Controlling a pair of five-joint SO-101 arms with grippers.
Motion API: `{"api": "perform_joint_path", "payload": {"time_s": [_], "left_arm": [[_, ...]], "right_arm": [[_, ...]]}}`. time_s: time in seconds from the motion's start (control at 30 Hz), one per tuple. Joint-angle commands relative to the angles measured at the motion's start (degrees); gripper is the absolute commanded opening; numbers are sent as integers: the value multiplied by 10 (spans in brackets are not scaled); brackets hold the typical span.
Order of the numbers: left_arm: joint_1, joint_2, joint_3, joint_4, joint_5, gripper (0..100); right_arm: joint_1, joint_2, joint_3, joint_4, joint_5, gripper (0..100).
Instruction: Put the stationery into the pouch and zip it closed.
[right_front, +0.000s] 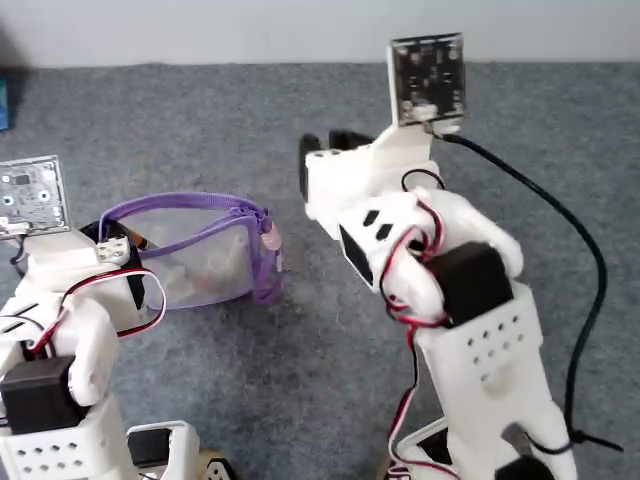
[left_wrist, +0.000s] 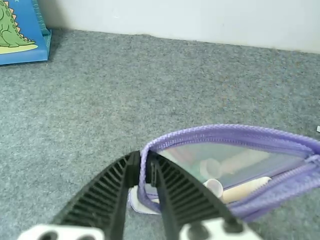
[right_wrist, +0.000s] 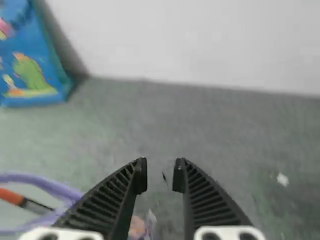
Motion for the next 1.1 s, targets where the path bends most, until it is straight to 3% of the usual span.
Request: {"api": "perform_joint_path", "payload": {"time_s": [0.0,0.23,0.5,0.73,1.07], "left_arm": [[5,13,15,-3,6,11],[7,13,15,-3,7,11],[8,13,15,-3,7,11],[8,13,15,-3,7,11],[8,14,15,-3,7,11]], "right_arm": [[5,13,-29,62,21,54],[-9,58,-29,153,120,47],[-88,127,-29,163,129,50],[-105,173,-28,190,165,255],[-103,213,-29,142,166,259]]}}
